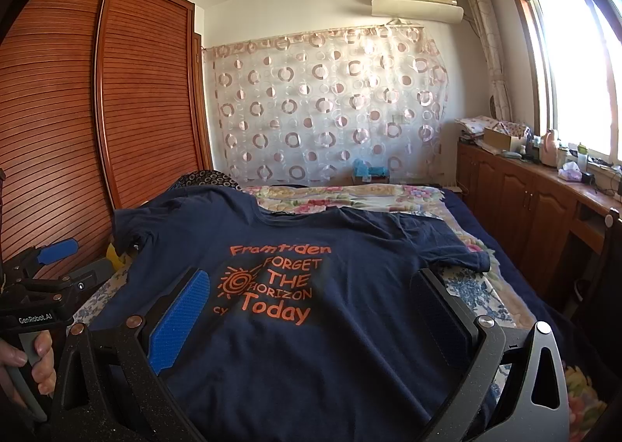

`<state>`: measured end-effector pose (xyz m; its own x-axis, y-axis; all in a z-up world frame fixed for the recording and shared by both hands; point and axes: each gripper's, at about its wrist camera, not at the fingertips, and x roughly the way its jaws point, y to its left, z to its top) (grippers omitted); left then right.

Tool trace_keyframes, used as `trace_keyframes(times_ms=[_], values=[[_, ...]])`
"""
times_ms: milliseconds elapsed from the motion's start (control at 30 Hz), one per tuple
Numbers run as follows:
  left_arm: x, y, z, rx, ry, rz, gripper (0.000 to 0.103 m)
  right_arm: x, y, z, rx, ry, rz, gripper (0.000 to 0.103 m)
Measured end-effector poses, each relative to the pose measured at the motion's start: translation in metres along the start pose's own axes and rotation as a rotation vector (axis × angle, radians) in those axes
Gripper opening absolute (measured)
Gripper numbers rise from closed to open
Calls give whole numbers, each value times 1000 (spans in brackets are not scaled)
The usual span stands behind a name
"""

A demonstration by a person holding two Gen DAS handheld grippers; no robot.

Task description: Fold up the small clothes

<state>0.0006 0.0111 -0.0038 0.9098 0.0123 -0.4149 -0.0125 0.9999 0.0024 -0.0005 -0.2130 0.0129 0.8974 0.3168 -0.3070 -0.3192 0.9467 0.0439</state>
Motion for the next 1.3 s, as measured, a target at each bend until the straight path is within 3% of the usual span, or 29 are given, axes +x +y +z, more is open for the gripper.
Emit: trace_keyframes(times_ms=[1300], values=[[-11,-7,6,-1,-24,3,103,-3,0,0,1,1,4,103]])
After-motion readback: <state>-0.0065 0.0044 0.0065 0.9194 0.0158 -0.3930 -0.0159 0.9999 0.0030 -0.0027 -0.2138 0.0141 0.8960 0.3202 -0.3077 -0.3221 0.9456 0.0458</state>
